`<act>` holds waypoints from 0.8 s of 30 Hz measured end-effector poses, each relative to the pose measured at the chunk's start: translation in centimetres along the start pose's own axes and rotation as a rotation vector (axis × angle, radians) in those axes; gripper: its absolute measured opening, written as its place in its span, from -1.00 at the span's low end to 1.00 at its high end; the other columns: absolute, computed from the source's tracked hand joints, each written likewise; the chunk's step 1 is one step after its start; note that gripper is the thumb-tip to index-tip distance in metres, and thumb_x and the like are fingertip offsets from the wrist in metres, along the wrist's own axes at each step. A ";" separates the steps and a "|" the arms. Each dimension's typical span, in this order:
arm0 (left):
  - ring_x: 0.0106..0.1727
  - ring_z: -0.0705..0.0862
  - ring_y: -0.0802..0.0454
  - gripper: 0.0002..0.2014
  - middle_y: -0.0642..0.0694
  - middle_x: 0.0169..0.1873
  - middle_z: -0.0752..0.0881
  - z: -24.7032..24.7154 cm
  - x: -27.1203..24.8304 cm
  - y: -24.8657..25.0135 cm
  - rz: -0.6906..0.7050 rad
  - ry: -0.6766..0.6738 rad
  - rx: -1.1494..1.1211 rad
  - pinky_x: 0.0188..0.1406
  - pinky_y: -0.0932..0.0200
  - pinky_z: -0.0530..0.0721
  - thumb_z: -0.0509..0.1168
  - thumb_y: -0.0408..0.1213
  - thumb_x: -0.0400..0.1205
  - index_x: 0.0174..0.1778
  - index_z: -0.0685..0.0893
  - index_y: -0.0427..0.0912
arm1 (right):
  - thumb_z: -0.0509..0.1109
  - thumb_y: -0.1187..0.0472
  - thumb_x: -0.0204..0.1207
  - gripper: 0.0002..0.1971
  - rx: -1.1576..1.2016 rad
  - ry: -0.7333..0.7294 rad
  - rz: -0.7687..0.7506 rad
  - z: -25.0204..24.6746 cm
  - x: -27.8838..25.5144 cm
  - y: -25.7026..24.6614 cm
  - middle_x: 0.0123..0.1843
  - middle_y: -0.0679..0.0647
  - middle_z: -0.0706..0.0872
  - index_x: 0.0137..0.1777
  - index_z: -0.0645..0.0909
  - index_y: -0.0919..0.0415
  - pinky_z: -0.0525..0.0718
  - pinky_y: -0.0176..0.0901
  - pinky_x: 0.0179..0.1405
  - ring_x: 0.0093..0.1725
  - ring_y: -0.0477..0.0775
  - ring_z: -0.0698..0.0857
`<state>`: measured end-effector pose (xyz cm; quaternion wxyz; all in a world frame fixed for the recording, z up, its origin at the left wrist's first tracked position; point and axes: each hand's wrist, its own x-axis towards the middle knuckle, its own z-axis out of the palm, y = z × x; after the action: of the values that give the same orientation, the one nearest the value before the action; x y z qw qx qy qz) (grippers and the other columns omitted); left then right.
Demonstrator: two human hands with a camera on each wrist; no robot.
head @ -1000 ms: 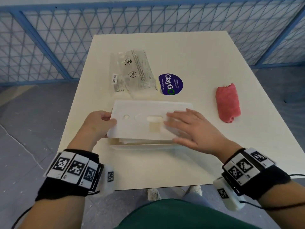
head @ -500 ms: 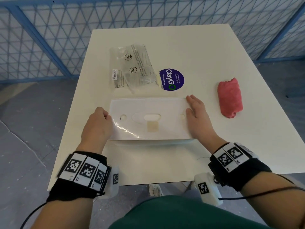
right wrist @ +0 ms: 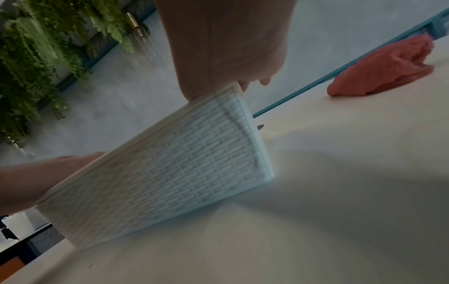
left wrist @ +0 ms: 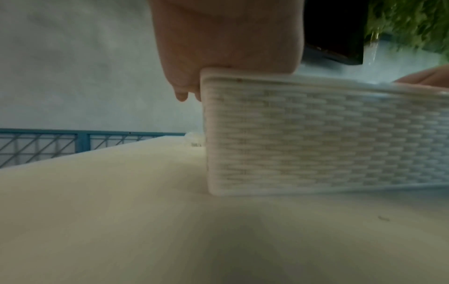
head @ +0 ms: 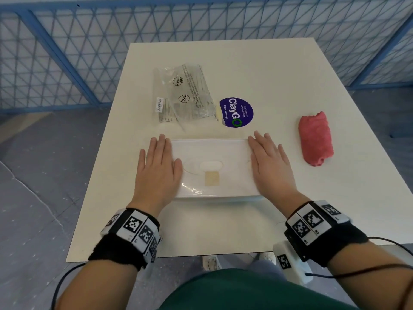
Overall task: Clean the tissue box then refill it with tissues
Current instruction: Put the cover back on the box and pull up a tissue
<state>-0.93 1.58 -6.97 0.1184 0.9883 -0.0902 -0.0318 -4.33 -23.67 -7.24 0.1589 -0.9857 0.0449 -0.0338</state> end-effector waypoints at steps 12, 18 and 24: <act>0.69 0.12 -0.08 -0.28 -0.07 0.66 0.23 -0.1 0.4 -0.2 0.159 -0.001 0.175 0.64 -0.09 -0.02 -0.24 0.10 0.60 0.67 0.19 -0.16 | -0.11 0.08 0.69 -0.50 -0.194 -0.002 0.023 0.0 0.6 -0.7 0.62 -0.03 0.38 0.59 0.31 0.10 0.04 0.07 0.64 0.65 -0.02 0.25; 0.70 0.03 -0.04 -0.26 -0.01 0.67 0.18 0.1 0.6 -0.1 0.192 -0.016 0.090 0.67 -0.05 -0.09 -0.26 0.17 0.60 0.68 0.15 -0.11 | -0.20 -0.02 0.59 -0.38 -0.121 0.013 0.007 0.3 0.6 -0.9 0.54 0.06 0.49 0.53 0.42 0.15 0.24 0.09 0.58 0.60 0.07 0.36; 0.67 0.12 0.03 -0.49 -0.08 0.63 0.28 0.3 1.5 -0.4 0.055 0.096 -0.304 0.61 0.24 -0.09 -0.14 -0.13 0.76 0.62 0.30 -0.21 | -0.02 0.17 0.74 -0.55 0.286 0.013 0.014 0.0 1.0 -0.3 0.65 0.10 0.29 0.60 0.30 0.24 0.05 -0.29 0.60 0.66 0.06 0.19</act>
<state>0.56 1.60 -7.44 0.2718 0.9565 -0.1058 0.0055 -3.29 -23.52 -7.08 0.2975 -0.9525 0.0476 -0.0449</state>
